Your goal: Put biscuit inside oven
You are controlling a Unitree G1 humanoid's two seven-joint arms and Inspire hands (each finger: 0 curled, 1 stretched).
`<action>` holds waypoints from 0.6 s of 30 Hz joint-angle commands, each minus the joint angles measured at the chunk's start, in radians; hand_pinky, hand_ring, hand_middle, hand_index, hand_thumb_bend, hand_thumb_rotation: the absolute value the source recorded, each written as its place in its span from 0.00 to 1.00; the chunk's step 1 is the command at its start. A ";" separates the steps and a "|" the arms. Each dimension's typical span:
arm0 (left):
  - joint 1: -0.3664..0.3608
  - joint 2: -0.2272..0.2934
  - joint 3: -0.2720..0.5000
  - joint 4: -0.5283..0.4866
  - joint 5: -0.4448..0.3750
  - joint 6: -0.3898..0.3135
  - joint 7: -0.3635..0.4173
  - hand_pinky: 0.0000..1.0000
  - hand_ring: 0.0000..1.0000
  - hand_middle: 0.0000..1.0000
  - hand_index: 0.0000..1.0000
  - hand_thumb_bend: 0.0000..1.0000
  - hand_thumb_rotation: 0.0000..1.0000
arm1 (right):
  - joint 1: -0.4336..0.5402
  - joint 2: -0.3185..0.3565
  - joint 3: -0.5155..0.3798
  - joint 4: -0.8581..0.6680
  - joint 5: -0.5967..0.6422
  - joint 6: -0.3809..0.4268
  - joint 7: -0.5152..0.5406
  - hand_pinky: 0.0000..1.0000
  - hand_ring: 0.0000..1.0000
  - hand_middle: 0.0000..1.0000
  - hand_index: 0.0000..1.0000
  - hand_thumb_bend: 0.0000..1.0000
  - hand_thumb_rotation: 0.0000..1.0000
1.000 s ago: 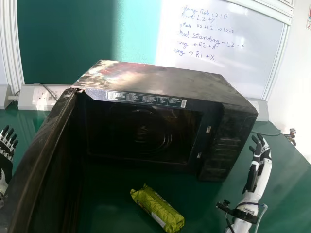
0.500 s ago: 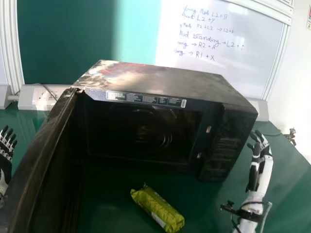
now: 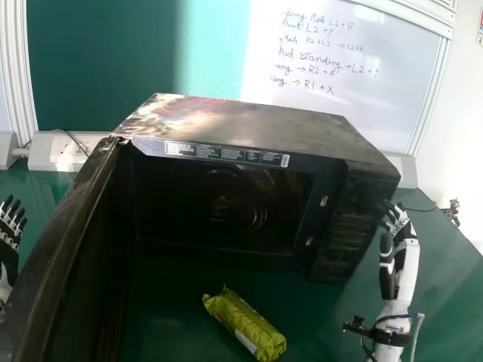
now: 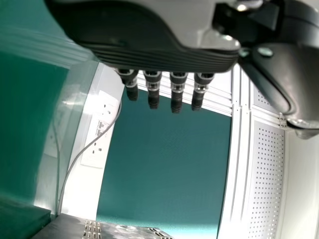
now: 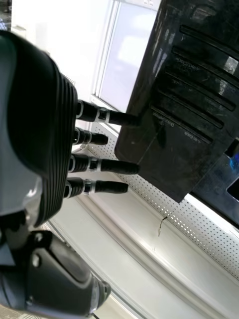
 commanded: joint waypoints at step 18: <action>0.003 -0.003 0.005 -0.006 -0.002 -0.004 0.002 0.95 0.90 0.87 0.93 0.28 1.00 | 0.019 -0.091 0.062 -0.068 0.010 -0.050 0.160 0.73 0.76 0.77 0.81 1.00 0.73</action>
